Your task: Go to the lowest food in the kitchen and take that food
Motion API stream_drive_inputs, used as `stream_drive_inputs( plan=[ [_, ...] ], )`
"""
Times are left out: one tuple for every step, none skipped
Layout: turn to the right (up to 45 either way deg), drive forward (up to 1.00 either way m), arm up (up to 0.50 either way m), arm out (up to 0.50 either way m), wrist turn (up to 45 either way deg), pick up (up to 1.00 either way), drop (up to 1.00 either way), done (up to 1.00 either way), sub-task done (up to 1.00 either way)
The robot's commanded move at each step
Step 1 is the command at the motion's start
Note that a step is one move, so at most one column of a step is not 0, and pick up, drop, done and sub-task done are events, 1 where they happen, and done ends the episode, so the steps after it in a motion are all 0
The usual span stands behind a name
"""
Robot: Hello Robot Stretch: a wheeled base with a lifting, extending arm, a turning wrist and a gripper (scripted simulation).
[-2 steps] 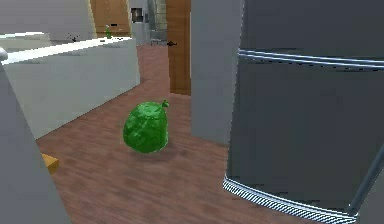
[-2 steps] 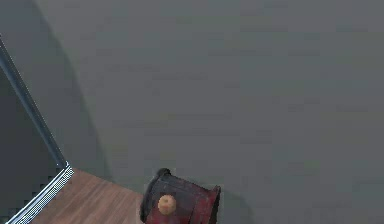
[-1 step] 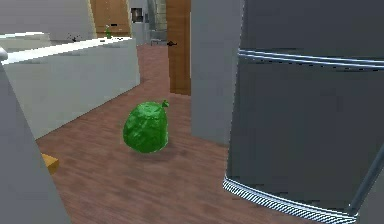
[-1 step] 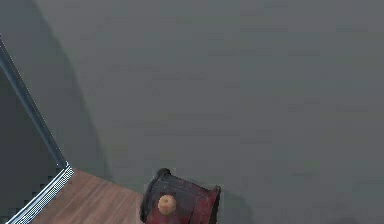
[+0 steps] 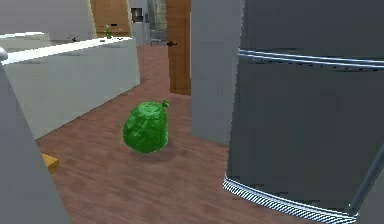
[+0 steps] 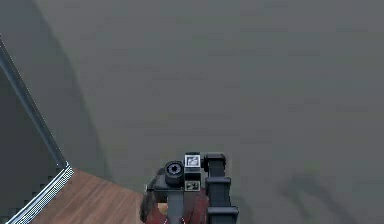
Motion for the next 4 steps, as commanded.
stream_drive_inputs(
  plan=[
    [0.0,0.0,0.0,0.0,45.0,0.0,0.0,0.0,0.0],
    [0.0,0.0,0.0,0.0,45.0,0.0,0.0,0.0,0.0],
    [0.0,0.0,0.0,0.0,45.0,0.0,0.0,0.0,0.0],
    [0.0,0.0,0.0,0.0,21.0,0.0,0.0,0.0,0.0]
  ],
)
